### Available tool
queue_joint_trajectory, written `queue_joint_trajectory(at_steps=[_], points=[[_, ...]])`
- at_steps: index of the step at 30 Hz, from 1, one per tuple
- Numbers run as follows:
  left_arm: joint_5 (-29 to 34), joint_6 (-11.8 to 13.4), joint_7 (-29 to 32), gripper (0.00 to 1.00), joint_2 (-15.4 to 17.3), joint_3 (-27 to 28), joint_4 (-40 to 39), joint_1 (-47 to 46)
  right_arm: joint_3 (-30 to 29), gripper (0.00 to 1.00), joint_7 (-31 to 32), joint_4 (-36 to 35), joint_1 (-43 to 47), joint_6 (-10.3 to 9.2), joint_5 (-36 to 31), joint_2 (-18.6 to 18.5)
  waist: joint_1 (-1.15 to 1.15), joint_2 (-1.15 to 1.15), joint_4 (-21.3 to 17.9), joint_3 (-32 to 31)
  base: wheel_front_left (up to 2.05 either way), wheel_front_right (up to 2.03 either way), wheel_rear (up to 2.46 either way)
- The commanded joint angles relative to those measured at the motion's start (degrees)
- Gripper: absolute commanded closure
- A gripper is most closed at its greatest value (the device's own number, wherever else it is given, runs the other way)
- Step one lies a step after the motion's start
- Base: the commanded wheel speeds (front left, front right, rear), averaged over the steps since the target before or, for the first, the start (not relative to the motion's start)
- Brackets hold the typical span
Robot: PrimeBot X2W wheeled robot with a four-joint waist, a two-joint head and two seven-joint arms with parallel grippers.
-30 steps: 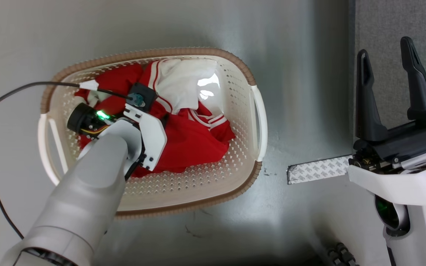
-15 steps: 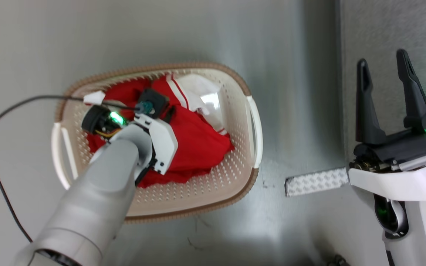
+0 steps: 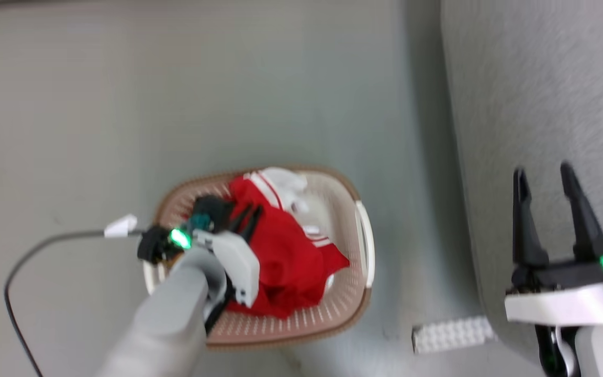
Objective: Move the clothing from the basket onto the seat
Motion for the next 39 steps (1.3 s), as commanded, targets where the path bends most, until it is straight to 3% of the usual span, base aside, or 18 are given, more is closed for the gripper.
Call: queue_joint_trajectory(at_steps=[1,10,19,27,39], points=[[-1.3,0.4,-0.5,1.00,-0.3,0.5,-1.6,3.4,-0.6,0.00,0.0,1.2,2.7,-0.22,0.1,-0.3,0.01,0.00,1.9,-9.5,0.00,0.00,0.00],[-2.3,2.9,-0.4,1.00,1.4,4.2,-14.7,15.6,-1.9,0.00,0.0,4.9,10.4,-0.22,-0.7,-0.3,0.01,0.00,3.5,-22.4,0.00,0.00,0.00],[-2.3,5.6,-0.4,1.00,3.0,7.6,-26.7,25.7,-2.8,0.00,0.0,7.6,15.5,-0.21,-1.5,-0.3,0.01,0.00,5.0,-30.8,0.00,0.00,0.00],[-1.9,7.9,-0.4,1.00,4.7,10.7,-33.8,32.8,-2.6,0.00,0.0,10.1,18.8,-0.21,-2.5,-0.3,0.01,0.00,5.5,-36.3,0.00,0.00,0.00],[0.6,8.9,-0.4,1.00,7.1,16.2,-42.2,40.2,-0.9,0.00,0.0,12.3,21.9,-0.21,-4.5,-0.3,0.01,0.00,6.5,-41.0,0.00,0.00,0.00]])
